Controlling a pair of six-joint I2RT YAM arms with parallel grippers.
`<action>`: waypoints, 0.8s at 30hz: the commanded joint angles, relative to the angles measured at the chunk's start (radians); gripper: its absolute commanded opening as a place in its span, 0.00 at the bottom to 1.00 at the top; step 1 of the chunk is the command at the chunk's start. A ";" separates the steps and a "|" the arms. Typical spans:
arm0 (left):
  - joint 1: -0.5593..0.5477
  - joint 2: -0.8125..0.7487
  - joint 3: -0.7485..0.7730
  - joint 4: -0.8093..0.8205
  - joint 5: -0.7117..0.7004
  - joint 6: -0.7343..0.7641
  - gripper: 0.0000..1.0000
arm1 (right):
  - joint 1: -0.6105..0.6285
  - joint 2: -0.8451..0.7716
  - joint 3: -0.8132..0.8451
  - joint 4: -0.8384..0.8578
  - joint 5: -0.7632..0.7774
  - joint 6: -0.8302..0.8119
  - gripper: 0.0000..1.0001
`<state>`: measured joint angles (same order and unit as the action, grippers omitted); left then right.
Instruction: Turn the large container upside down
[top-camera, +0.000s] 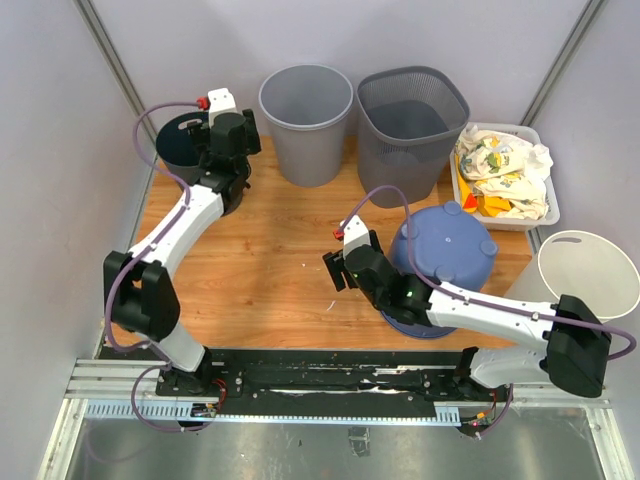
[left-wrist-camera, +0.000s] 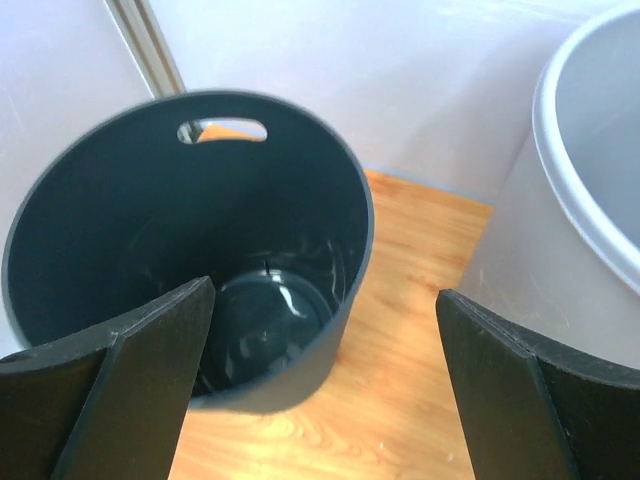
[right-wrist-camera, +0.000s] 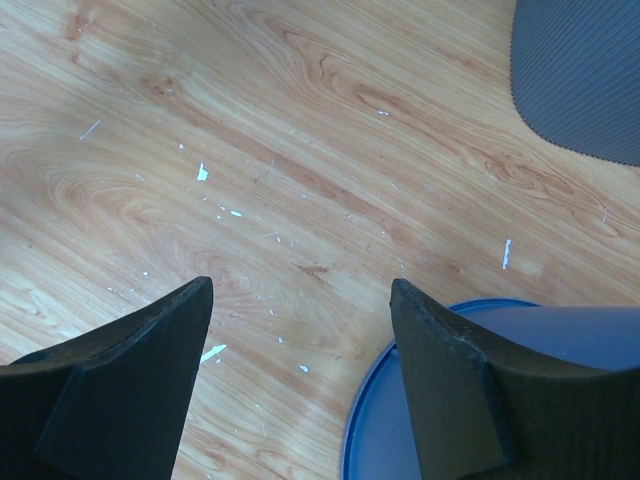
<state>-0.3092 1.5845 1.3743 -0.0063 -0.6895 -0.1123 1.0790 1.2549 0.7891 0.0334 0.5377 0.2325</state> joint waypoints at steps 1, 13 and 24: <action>0.044 0.086 0.135 -0.021 0.034 0.039 0.96 | -0.007 -0.028 -0.015 -0.005 -0.014 0.019 0.73; 0.064 0.177 0.152 -0.023 0.115 0.020 0.79 | -0.007 -0.057 -0.024 -0.015 0.017 0.027 0.73; 0.064 0.189 0.126 -0.024 0.134 0.018 0.56 | -0.007 -0.061 -0.025 -0.015 0.033 0.034 0.73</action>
<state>-0.2470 1.7573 1.5158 -0.0463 -0.5747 -0.0971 1.0790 1.2156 0.7746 0.0269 0.5350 0.2481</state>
